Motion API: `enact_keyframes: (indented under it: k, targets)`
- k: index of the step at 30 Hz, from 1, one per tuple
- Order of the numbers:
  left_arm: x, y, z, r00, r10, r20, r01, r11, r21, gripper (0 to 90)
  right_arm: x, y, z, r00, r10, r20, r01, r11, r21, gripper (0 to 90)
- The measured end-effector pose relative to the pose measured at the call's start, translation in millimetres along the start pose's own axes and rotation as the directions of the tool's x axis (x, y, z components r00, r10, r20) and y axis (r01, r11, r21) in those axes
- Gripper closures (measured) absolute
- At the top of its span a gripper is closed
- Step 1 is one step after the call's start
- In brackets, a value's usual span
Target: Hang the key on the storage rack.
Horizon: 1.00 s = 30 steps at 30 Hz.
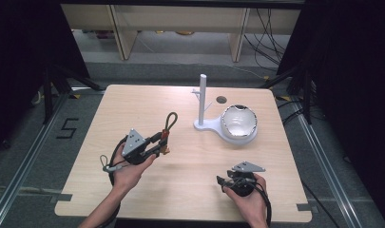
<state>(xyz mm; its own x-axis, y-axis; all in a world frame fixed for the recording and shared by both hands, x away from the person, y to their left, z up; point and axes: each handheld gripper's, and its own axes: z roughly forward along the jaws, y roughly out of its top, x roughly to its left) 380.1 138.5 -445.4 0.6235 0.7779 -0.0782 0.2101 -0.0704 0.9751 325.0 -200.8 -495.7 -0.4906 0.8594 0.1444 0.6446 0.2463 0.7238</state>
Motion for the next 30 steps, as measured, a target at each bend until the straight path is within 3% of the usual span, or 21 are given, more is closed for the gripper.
enact_keyframes:
  k: [2,3,9,12,14,17,19,21,25,30]
  targets:
    - [0.5,1.5,1.3,1.0000,0.001,0.000,-0.001,1.0000,0.000,68.6,2.3,0.0,-0.9,0.9997,0.025,0.001,-0.025,1.000,0.010,49.9]
    - [0.6,2.3,1.9,1.0000,0.001,-0.002,-0.001,1.0000,-0.003,68.6,0.2,0.3,-1.0,0.9999,-0.006,0.010,0.006,1.000,0.003,49.9]
    - [0.7,7.4,5.3,1.0000,-0.001,-0.005,0.001,0.9999,-0.016,68.5,0.8,0.4,-0.5,1.0000,0.006,-0.003,-0.006,1.000,0.003,49.9]
    - [0.7,8.6,7.5,1.0000,0.002,-0.004,-0.002,0.9999,-0.017,68.5,-0.5,-0.2,1.1,0.9999,-0.016,-0.005,0.016,1.000,-0.021,49.9]
    - [0.5,8.9,9.1,1.0000,0.003,-0.004,-0.003,0.9999,-0.016,68.5,0.8,0.3,0.0,0.9998,0.012,-0.017,-0.012,1.000,0.000,50.0]
    - [0.5,9.7,10.9,1.0000,0.003,-0.004,-0.003,0.9999,-0.015,68.5,1.1,0.1,0.3,0.9996,0.022,-0.015,-0.022,1.000,-0.011,50.0]
    - [0.3,10.4,12.2,1.0000,0.001,-0.005,-0.001,0.9998,-0.018,68.5,-0.4,0.7,-1.0,1.0000,-0.009,0.002,0.009,1.000,-0.011,50.0]
    - [0.3,11.2,13.2,1.0000,0.004,-0.005,-0.004,0.9998,-0.018,68.5,0.9,0.7,-2.4,0.9999,0.008,0.012,-0.008,1.000,-0.001,50.0]
    - [0.5,13.0,14.9,1.0000,0.007,-0.005,-0.007,0.9998,-0.016,68.5,-0.5,1.1,-2.4,0.9999,-0.009,0.009,0.009,1.000,-0.005,49.9]
    - [-0.3,14.6,18.1,1.0000,0.007,-0.004,-0.007,0.9998,-0.020,68.5,-0.4,1.1,-2.1,1.0000,0.004,0.002,-0.004,1.000,-0.004,49.9]
